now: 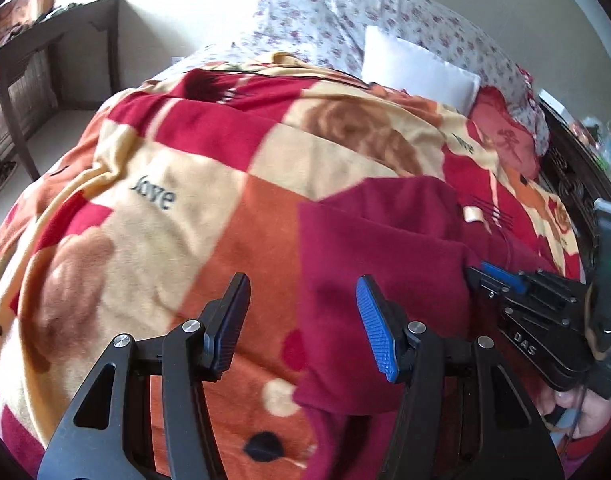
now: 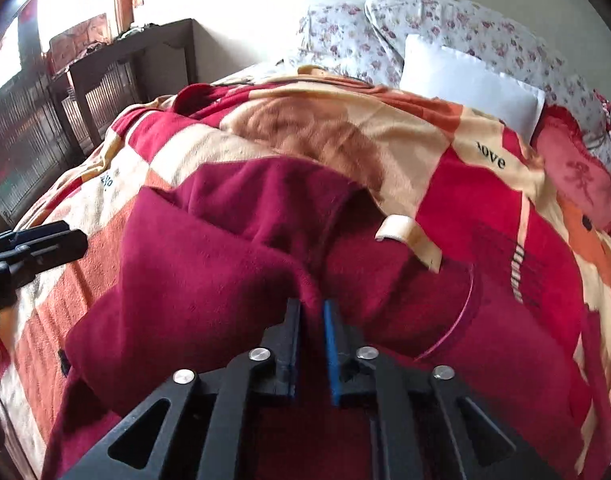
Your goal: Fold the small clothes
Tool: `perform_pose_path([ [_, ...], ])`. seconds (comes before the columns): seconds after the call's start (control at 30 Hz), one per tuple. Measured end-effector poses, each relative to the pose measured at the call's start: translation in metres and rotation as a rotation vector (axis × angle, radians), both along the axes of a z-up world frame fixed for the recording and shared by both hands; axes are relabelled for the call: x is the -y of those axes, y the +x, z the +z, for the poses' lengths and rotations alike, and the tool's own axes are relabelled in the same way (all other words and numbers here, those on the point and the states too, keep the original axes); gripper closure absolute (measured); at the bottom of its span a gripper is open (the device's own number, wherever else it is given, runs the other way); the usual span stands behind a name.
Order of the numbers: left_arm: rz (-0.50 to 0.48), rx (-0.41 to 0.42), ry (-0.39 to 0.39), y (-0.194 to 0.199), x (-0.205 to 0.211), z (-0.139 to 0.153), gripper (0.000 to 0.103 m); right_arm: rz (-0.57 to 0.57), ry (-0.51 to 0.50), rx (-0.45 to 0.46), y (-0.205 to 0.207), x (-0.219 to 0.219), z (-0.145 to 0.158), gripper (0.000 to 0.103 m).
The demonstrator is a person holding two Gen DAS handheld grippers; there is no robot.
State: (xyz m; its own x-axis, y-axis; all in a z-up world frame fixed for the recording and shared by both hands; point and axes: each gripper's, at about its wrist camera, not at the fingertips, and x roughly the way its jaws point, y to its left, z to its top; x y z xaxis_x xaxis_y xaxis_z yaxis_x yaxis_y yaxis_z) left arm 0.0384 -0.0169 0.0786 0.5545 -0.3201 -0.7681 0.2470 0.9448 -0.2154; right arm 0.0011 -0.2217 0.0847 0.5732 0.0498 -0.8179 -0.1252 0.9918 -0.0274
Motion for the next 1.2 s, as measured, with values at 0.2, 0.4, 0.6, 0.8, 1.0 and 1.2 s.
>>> perform_pose_path([
  [0.2, -0.055, -0.025, 0.068, -0.005, 0.025, -0.023, 0.048, -0.080, 0.046, 0.077, -0.051, 0.020, 0.018, 0.080],
  [0.4, -0.045, -0.069, 0.126, 0.001, 0.030, -0.054, 0.046, -0.204, 0.115, -0.036, -0.057, 0.053, -0.020, 0.080],
  [0.6, -0.026, -0.022, 0.084, -0.007, 0.025, -0.026, 0.046, -0.290, 0.050, 0.085, -0.090, 0.078, 0.023, 0.079],
  [0.8, -0.100, -0.049, 0.112, -0.019, 0.049, -0.032, 0.046, -0.448, 0.057, -0.009, -0.102, 0.132, -0.004, 0.061],
  [1.0, -0.110, -0.037, 0.128, -0.027, 0.053, -0.031, 0.046, -0.452, 0.080, 0.096, -0.125, 0.155, 0.038, 0.060],
  [1.2, -0.089, -0.037, 0.081, -0.026, 0.045, -0.019, 0.046, -0.548, -0.213, -0.027, -0.098, 0.205, 0.026, 0.059],
])
